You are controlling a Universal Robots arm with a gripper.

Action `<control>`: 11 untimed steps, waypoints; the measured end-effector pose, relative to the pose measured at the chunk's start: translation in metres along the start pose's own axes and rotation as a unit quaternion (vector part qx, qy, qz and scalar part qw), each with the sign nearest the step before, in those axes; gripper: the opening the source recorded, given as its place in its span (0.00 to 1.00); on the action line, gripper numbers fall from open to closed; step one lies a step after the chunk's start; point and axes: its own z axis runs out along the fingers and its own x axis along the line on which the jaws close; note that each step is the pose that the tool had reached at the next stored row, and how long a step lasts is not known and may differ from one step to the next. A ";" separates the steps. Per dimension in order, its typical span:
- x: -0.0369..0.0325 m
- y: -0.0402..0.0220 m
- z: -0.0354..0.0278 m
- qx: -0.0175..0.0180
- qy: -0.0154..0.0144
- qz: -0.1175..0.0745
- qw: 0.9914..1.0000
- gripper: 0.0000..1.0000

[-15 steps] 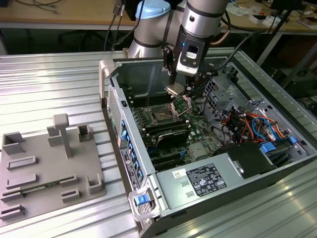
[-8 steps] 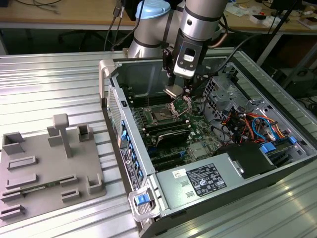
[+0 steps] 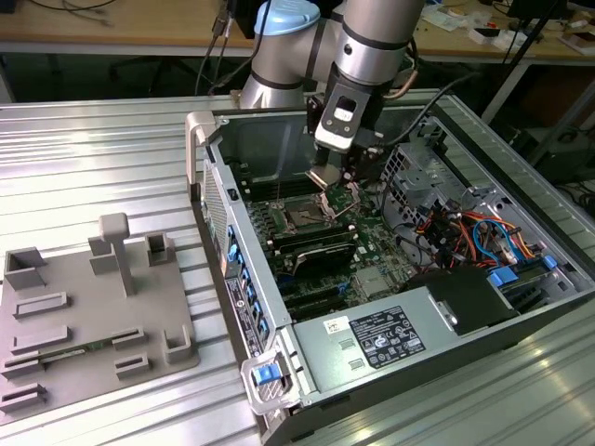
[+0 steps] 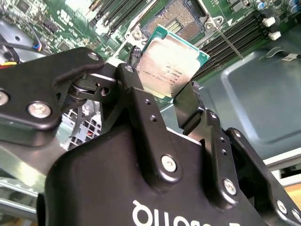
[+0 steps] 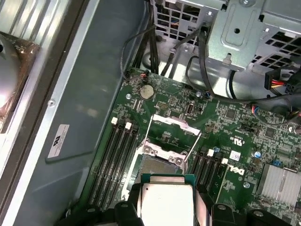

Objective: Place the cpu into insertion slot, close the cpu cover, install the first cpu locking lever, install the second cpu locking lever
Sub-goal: 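Place the cpu into insertion slot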

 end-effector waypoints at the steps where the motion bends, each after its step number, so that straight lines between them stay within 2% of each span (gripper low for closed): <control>1: 0.0000 -0.0002 0.0021 0.000 -0.001 0.015 1.000 0.54; 4: -0.0001 -0.0005 0.0056 -0.001 -0.004 0.039 0.999 0.54; 9: 0.0003 -0.0022 0.0098 -0.001 -0.006 0.061 0.998 0.54; 11: 0.0004 -0.0027 0.0125 -0.002 -0.007 0.073 0.997 0.54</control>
